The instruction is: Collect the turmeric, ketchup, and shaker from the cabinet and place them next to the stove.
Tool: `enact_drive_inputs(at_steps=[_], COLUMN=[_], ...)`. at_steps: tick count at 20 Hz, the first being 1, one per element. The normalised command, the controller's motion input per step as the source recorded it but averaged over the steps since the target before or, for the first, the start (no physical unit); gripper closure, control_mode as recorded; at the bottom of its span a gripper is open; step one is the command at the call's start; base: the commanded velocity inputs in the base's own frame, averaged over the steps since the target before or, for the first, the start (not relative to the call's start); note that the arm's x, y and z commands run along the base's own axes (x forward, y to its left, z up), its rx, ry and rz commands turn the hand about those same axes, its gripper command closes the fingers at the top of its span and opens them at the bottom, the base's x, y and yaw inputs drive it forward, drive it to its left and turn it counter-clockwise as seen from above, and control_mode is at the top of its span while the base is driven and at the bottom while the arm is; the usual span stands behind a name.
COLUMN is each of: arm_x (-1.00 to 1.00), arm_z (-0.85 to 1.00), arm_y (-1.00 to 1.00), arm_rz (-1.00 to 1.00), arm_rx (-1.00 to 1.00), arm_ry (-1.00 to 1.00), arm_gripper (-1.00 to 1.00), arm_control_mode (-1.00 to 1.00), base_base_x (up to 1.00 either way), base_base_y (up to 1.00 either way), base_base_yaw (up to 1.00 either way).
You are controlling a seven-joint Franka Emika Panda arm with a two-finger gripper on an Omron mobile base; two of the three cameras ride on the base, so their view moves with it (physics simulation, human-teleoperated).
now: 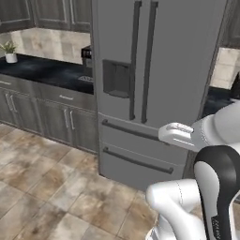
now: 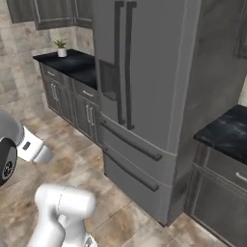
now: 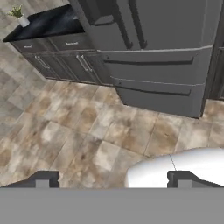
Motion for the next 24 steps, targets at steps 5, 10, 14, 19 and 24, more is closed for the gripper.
enact_drive_inputs(at_steps=[5, 10, 14, 19, 24], arm_x=[0.0, 0.0, 0.0, 0.0, 0.0], arm_z=[0.0, 0.0, 0.0, 0.0, 0.0], arm_y=[0.0, 0.0, 0.0, 0.0, 0.0], arm_rz=[0.0, 0.0, 0.0, 0.0, 0.0], arm_rx=[0.0, 0.0, 0.0, 0.0, 0.0], arm_ry=[0.0, 0.0, 0.0, 0.0, 0.0], arm_gripper=[-1.0, -1.0, -1.0, -1.0, -1.0], arm_control_mode=[1.0, 1.0, 1.0, 1.0, 1.0], base_base_x=[0.69, 0.72, 0.74, 0.75, 0.78], base_base_y=[0.88, 0.82, 0.82, 0.79, 0.74], base_base_yaw=[0.0, 0.0, 0.0, 0.0, 0.0])
